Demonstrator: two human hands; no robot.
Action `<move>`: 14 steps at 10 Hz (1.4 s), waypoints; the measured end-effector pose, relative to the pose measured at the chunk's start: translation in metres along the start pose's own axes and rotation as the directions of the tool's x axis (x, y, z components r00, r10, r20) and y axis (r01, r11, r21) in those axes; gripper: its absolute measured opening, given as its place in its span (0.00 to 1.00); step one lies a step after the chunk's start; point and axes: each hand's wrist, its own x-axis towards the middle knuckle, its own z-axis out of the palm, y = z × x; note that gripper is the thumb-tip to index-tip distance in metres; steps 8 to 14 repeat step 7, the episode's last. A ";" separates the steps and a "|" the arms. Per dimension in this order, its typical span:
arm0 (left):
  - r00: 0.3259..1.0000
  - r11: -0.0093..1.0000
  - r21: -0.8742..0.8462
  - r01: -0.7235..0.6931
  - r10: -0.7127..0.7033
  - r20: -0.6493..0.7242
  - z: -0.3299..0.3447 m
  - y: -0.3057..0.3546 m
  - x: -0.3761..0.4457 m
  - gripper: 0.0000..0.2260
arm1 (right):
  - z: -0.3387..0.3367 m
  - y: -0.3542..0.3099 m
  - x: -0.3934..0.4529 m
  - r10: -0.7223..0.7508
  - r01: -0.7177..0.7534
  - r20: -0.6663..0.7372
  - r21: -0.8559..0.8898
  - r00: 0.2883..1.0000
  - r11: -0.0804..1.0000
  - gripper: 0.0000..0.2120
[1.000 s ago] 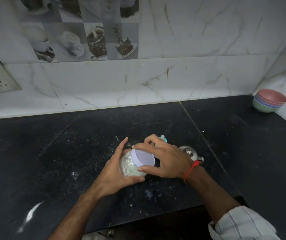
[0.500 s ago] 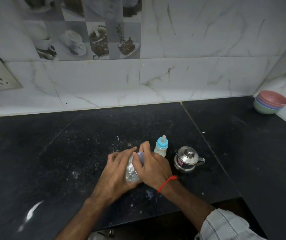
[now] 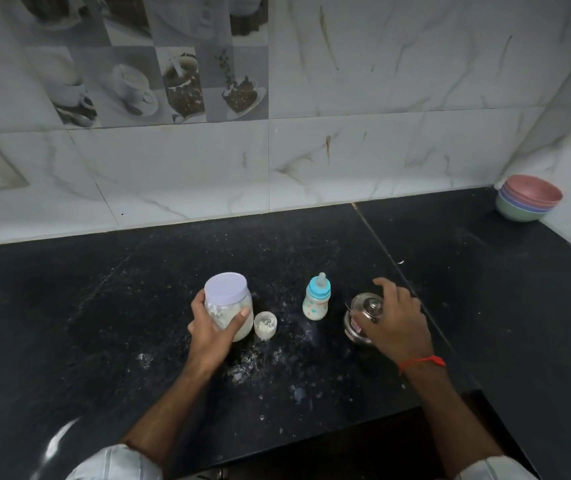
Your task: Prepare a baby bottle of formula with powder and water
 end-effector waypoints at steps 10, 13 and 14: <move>1.000 0.997 0.081 0.009 -0.008 -0.018 0.029 -0.014 0.013 0.61 | 0.029 0.023 0.049 0.035 -0.050 0.303 0.042 0.952 0.998 0.47; 1.000 0.997 0.081 0.009 -0.008 -0.018 0.029 -0.014 0.013 0.61 | 0.029 0.023 0.049 0.035 -0.050 0.303 0.042 0.952 0.998 0.47; 1.000 0.997 0.081 0.009 -0.008 -0.018 0.029 -0.014 0.013 0.61 | 0.029 0.023 0.049 0.035 -0.050 0.303 0.042 0.952 0.998 0.47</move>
